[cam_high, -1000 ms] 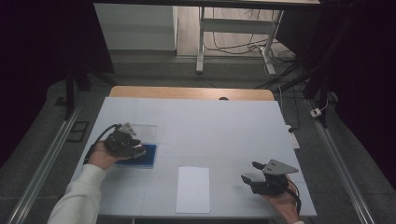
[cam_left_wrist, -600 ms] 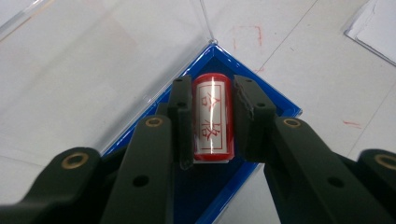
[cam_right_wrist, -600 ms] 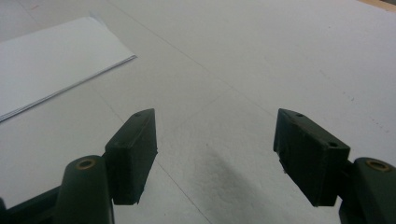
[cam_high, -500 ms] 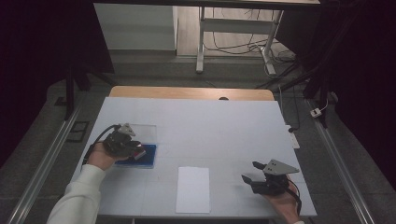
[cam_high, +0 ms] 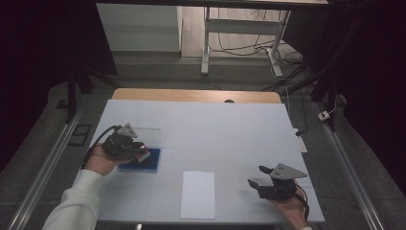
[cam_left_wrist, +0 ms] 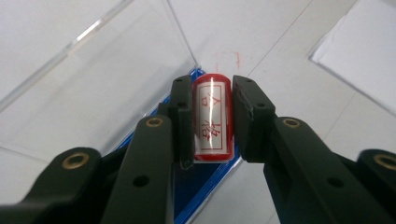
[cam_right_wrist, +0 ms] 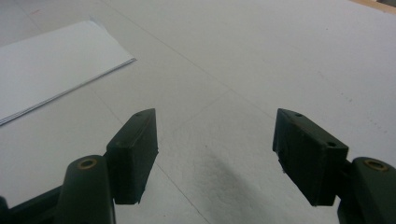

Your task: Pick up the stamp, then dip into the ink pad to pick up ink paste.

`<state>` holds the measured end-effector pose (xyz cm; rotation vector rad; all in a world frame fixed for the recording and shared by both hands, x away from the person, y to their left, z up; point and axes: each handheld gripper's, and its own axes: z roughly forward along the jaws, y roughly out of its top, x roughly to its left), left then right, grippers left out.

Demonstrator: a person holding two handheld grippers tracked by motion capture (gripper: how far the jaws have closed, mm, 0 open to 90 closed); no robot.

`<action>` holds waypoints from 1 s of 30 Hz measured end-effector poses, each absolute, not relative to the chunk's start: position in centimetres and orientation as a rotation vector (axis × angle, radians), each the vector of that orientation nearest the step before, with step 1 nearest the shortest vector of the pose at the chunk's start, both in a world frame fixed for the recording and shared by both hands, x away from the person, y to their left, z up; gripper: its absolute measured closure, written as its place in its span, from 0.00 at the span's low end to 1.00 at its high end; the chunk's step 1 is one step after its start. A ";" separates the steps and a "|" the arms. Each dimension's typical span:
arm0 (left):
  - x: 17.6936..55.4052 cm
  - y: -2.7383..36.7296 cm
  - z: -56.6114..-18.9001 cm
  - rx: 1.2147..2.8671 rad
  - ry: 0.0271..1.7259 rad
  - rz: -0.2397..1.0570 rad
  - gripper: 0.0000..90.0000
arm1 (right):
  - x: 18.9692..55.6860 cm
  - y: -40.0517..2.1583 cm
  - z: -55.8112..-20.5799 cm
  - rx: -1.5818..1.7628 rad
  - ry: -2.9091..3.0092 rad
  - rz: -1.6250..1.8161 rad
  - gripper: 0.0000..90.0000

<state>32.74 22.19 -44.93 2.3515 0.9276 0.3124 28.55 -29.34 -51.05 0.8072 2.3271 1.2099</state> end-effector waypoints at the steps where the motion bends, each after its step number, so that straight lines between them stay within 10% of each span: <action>1: 32.7 22.2 -44.8 2.346 0.928 0.314 0.79 | 28.6 -29.4 -51.1 0.805 2.331 1.217 0.34; 30: 32.2 23.1 -42.7 2.320 0.955 0.340 0.79 | 28.4 -29.2 -51.2 0.795 2.347 1.214 0.35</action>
